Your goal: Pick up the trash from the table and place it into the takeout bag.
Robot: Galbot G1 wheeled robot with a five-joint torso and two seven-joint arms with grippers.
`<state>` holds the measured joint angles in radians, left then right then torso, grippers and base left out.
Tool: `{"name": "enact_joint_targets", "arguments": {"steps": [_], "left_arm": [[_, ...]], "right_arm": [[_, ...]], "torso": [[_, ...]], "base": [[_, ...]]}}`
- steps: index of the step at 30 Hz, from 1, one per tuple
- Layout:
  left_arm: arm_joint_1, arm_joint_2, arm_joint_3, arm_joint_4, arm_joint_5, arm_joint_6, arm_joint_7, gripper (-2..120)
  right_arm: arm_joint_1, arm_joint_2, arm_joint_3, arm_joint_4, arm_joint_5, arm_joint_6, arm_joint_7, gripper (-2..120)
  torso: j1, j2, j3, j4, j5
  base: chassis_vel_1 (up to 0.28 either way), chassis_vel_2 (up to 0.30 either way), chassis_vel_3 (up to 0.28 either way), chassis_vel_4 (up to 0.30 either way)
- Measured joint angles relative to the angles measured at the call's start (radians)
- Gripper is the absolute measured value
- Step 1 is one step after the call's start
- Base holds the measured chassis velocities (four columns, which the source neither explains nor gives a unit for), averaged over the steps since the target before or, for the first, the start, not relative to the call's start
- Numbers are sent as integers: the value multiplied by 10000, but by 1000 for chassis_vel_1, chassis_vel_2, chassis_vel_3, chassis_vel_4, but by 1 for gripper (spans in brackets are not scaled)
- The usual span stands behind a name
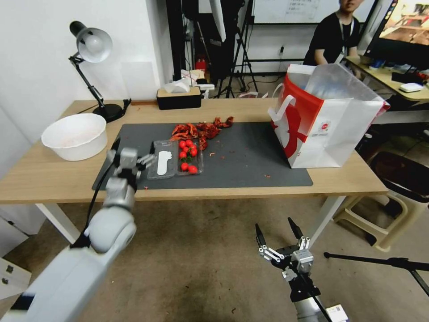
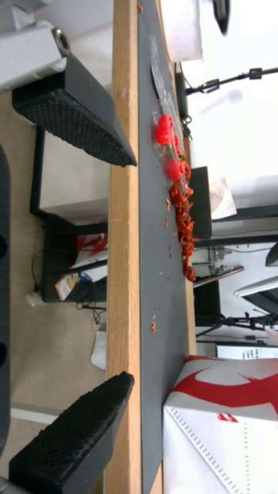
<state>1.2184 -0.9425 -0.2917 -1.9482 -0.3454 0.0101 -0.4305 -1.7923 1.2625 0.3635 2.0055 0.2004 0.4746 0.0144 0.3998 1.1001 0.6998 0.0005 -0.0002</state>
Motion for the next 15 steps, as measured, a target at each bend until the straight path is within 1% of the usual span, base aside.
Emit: {"name": "enact_joint_targets", "arguments": {"steps": [1,2,3,5,6,9,10,12,13,15], "left_arm": [[466,-37,-297,-75,-37,-379,254,100],[466,-37,-297,-75,-37,-379,254,100],[1088,-88,-698,-214,-188,-783,609,100],[1885,-241,-1132,-394,-286,-1226,906,100],[1885,-241,-1132,-394,-286,-1226,906,100],[2515,-454,-1455,-591,-350,-1347,1033,100],[2515,-454,-1455,-591,-350,-1347,1033,100],[3187,-688,-1606,-660,-333,-1610,1044,100],[3552,-733,-1681,-637,-280,-1894,1059,100],[3737,-743,-1725,-631,-263,-2023,1074,100]], "right_arm": [[10,-12,13,6,2,-12,30,100],[10,-12,13,6,2,-12,30,100],[29,-20,42,19,11,-56,80,100],[91,-28,102,21,2,-151,235,100],[91,-28,102,21,2,-151,235,100],[158,-25,151,20,-6,-204,350,100],[158,-25,151,20,-6,-204,350,100],[290,-6,227,19,-6,-226,443,100],[342,6,234,30,-27,-261,494,100],[356,7,237,52,-47,-310,520,100]], "torso": [[0,0,1,-2,1],[0,0,1,-2,1],[0,0,0,-5,3],[0,0,1,-4,3],[0,0,1,-4,3],[0,0,0,-6,3],[0,0,0,-6,3],[0,0,2,-6,1],[1,0,1,-7,3],[2,-1,2,-6,3]], "base": [[0,0,0,0],[0,0,0,0],[0,0,0,0],[0,0,0,0],[0,0,0,0],[0,0,0,0],[0,0,0,0],[0,0,0,0],[0,0,0,0],[0,0,0,0]]}}
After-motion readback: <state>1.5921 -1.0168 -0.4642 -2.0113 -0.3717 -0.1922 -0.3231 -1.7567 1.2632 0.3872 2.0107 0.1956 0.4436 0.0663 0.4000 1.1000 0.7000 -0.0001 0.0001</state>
